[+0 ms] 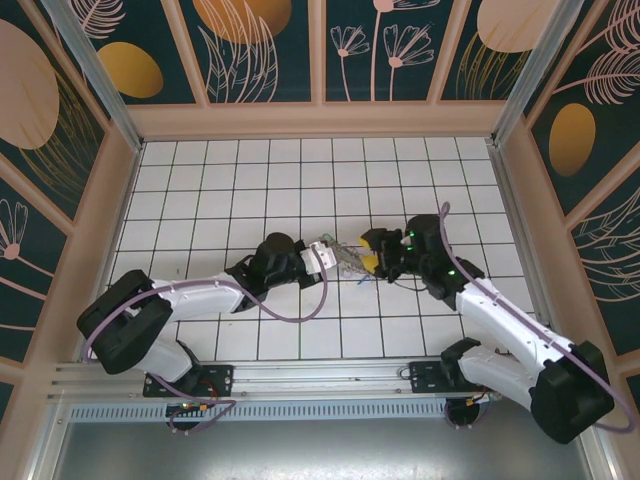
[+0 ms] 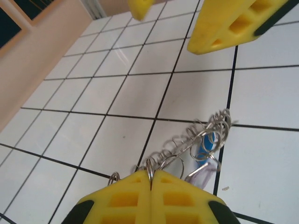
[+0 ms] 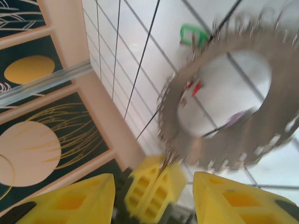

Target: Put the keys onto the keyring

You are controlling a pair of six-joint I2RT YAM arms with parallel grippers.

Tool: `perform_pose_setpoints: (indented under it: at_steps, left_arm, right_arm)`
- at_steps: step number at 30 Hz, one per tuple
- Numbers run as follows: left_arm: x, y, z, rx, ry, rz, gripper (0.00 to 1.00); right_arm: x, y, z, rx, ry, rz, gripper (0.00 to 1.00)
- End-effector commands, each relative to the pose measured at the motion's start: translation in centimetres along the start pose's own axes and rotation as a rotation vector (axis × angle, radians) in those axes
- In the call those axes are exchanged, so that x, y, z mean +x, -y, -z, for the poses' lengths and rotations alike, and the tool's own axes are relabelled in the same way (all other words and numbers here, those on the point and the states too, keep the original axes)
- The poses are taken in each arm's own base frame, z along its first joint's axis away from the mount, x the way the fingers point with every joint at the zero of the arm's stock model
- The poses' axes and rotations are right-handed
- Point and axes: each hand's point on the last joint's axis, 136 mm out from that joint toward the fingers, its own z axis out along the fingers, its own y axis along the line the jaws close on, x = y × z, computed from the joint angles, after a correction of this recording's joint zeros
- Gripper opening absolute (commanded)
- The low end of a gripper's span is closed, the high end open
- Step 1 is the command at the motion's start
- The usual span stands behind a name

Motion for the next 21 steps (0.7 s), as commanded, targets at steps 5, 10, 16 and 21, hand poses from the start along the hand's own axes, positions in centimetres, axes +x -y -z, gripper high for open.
perform_pose_setpoints:
  at_steps: [5,10,16,21]
  left_arm:
    - [-4.7,-0.7,2.4,0.015,0.107,-0.101,0.0]
    - [-6.9,0.5,3.8,0.103,0.159,-0.183,0.0]
    - [-8.1,1.2,4.7,0.144,0.2,-0.265,0.0]
    - [-9.8,2.5,5.7,0.214,0.306,-0.288,0.0]
  right_arm:
    - [0.6,-5.7,3.4,-0.052,0.06,1.102,0.45]
    - [2.5,-6.4,4.9,-0.137,0.069,1.599,0.38]
    - [6.4,-5.2,5.1,-0.347,-0.071,1.971,0.37]
    - [8.2,-4.1,5.2,-0.462,-0.173,2.099,0.4]
